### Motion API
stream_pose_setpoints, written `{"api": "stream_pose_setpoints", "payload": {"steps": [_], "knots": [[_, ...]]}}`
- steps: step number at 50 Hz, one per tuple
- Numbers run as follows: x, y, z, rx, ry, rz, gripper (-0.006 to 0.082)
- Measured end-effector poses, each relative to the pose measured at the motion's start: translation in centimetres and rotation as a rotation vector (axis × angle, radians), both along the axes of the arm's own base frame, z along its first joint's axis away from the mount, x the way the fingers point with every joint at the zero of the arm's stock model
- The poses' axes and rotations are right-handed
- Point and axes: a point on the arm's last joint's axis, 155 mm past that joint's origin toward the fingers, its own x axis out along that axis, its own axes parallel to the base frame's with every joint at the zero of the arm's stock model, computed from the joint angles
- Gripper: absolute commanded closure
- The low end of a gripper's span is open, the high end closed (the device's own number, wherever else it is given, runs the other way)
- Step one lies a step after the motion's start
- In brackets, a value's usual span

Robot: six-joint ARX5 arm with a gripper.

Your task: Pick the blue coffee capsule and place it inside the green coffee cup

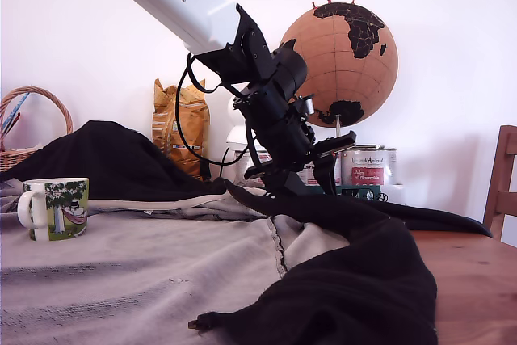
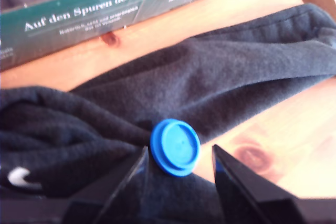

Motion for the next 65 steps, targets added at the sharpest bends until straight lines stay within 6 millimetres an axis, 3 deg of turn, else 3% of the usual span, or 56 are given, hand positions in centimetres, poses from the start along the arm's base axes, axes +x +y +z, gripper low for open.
{"api": "stream_pose_setpoints", "payload": {"steps": [17,33,44,54,65], "knots": [[-0.7,-0.2,-0.6,0.017,0.022,-0.007,0.0461],[1.0,0.6,-0.1,0.107,-0.113,-0.02,0.0461],[1.3,1.0,-0.1,0.211,-0.212,-0.118,0.046],[0.4,0.3,-0.4,0.306,-0.287,-0.255,0.046],[-1.0,-0.9,-0.6,0.295,-0.286,-0.328,0.046]]}}
